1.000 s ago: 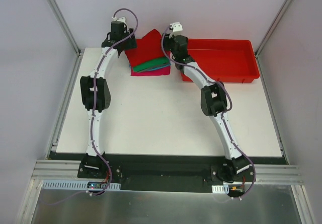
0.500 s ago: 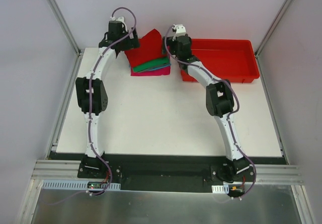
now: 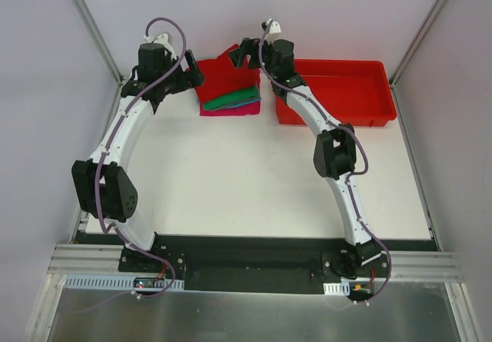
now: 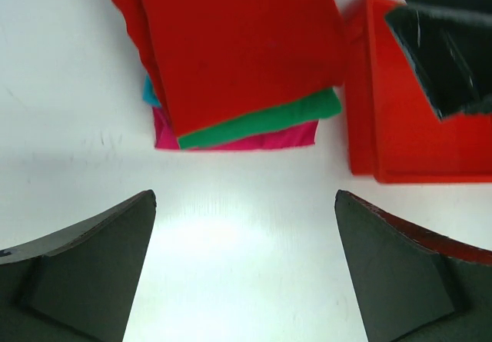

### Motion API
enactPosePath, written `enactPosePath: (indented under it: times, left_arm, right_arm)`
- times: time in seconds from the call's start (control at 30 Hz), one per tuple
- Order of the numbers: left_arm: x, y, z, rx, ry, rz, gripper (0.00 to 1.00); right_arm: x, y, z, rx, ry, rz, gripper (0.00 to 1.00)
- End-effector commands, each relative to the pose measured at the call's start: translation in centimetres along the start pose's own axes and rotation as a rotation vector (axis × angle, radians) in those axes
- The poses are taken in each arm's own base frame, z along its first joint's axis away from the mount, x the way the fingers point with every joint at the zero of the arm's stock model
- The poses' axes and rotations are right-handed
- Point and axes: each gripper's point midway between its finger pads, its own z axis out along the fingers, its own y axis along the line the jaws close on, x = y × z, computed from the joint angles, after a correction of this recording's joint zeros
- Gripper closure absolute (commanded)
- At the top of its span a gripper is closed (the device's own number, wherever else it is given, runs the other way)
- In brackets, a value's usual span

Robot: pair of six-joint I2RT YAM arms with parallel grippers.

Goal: Fold and stack the t-shirts
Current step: Smooth out wrinkles on the folded tshirt

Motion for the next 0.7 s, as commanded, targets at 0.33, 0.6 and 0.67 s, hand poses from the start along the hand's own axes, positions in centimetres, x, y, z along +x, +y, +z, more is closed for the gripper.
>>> enactPosePath:
  times: [0.33, 0.6, 0.67]
  left_arm:
    - [7.5, 2.2, 1.0, -0.010, 0.184, -0.095, 0.01]
    - [7.8, 1.8, -0.5, 0.005, 0.184, -0.099, 0.01]
    - [7.5, 1.1, -1.6, 0.028, 0.181, -0.100, 0.01]
  right_arm:
    - [11.5, -3.6, 1.2, 0.105, 0.161, 0.291, 0.04]
    - [8.4, -2.6, -0.3, 0.121, 0.176, 0.288, 0.04]
    - [5.4, -1.2, -1.5, 0.114, 0.186, 0.255, 0.04]
